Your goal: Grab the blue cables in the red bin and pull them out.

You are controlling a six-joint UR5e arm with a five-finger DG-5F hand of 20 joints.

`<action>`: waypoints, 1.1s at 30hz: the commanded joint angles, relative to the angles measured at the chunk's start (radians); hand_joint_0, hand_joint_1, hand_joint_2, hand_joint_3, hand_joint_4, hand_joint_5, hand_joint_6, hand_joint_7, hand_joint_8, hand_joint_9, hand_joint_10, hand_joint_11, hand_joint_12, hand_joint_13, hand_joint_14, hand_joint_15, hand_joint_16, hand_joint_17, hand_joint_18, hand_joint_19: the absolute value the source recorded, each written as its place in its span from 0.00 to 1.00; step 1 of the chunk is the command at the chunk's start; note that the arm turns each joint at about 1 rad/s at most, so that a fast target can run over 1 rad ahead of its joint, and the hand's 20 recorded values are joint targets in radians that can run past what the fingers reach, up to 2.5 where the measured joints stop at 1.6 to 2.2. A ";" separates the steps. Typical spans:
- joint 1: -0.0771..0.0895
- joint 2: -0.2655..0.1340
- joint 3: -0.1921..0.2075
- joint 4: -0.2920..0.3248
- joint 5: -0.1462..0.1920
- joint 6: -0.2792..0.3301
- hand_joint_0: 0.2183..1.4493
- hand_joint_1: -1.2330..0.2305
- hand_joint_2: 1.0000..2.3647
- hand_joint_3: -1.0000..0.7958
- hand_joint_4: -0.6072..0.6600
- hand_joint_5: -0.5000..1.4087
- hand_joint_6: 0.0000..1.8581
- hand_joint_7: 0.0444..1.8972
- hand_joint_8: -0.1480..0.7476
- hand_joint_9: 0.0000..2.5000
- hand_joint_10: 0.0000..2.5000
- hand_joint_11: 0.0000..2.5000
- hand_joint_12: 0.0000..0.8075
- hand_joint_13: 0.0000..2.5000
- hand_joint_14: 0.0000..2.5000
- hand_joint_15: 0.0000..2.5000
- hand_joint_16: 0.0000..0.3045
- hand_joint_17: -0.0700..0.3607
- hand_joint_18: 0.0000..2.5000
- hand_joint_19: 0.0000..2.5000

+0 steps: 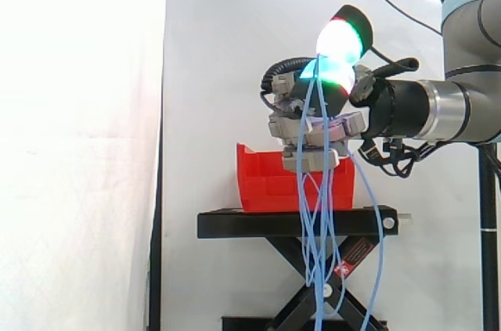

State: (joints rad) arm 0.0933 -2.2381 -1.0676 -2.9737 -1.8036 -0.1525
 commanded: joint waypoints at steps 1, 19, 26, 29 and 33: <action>0.000 0.000 0.000 -0.001 -0.002 0.001 0.56 0.27 0.00 0.00 0.64 0.75 0.35 0.27 0.52 0.38 0.01 0.42 0.42 0.53 0.34 0.51 0.14 0.38 0.43 0.49; -0.001 0.000 -0.002 -0.062 -0.019 0.001 0.56 0.27 0.00 0.00 0.64 0.75 0.36 0.26 0.54 0.36 0.01 0.45 0.43 0.53 0.30 0.51 0.13 0.38 0.43 0.49; 0.000 0.000 0.000 -0.062 -0.019 0.001 0.56 0.26 0.00 0.00 0.63 0.75 0.36 0.26 0.57 0.41 0.01 0.52 0.46 0.53 0.21 0.54 0.14 0.38 0.42 0.49; 0.000 0.000 -0.002 -0.062 -0.020 0.001 0.56 0.26 0.00 0.00 0.63 0.75 0.37 0.25 0.56 0.44 0.01 0.56 0.46 0.53 0.20 0.54 0.14 0.38 0.42 0.49; -0.001 0.002 0.000 -0.062 -0.020 0.001 0.56 0.26 0.00 0.00 0.63 0.75 0.37 0.25 0.56 0.45 0.01 0.59 0.45 0.52 0.21 0.54 0.14 0.38 0.42 0.49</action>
State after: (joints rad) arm 0.0925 -2.2372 -1.0689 -3.0364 -1.8236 -0.1511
